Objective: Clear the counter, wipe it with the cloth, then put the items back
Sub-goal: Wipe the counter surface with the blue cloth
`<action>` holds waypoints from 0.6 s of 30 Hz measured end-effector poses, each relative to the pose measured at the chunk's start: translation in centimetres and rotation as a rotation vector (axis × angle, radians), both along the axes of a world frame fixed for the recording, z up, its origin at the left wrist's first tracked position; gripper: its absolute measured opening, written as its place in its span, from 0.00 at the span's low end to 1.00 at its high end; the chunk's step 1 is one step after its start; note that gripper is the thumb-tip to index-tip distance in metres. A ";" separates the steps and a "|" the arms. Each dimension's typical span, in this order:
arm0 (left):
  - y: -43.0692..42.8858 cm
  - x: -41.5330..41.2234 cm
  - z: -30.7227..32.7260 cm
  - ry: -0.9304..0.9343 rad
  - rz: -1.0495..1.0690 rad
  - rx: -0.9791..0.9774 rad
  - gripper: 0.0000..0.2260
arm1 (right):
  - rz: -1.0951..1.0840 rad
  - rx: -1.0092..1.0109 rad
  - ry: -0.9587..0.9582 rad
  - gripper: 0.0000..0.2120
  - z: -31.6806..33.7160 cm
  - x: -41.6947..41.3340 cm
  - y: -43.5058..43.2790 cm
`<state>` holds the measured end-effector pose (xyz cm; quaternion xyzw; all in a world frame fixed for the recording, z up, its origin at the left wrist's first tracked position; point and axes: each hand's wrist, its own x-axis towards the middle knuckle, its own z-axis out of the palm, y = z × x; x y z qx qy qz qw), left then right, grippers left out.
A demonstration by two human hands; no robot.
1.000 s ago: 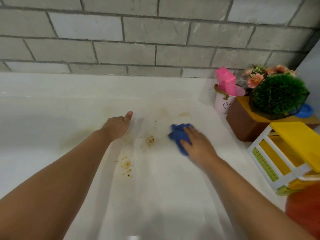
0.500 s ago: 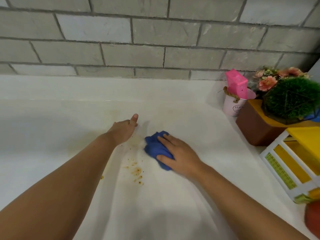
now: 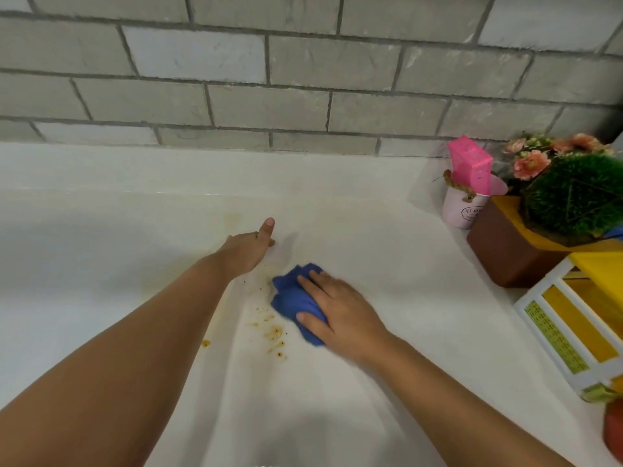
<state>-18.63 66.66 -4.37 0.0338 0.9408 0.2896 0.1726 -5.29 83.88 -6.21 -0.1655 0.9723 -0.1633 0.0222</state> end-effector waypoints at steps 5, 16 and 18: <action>-0.2 0.1 0.4 0.001 -0.022 -0.018 0.32 | -0.249 0.054 0.063 0.38 -0.6 -4.3 6.1; 0.4 1.3 1.6 0.027 0.024 0.071 0.30 | -0.155 0.097 -0.023 0.27 -0.1 -7.3 -1.9; -0.5 1.4 1.5 0.087 0.081 0.164 0.30 | -0.076 0.141 -0.101 0.27 0.9 -5.6 -0.5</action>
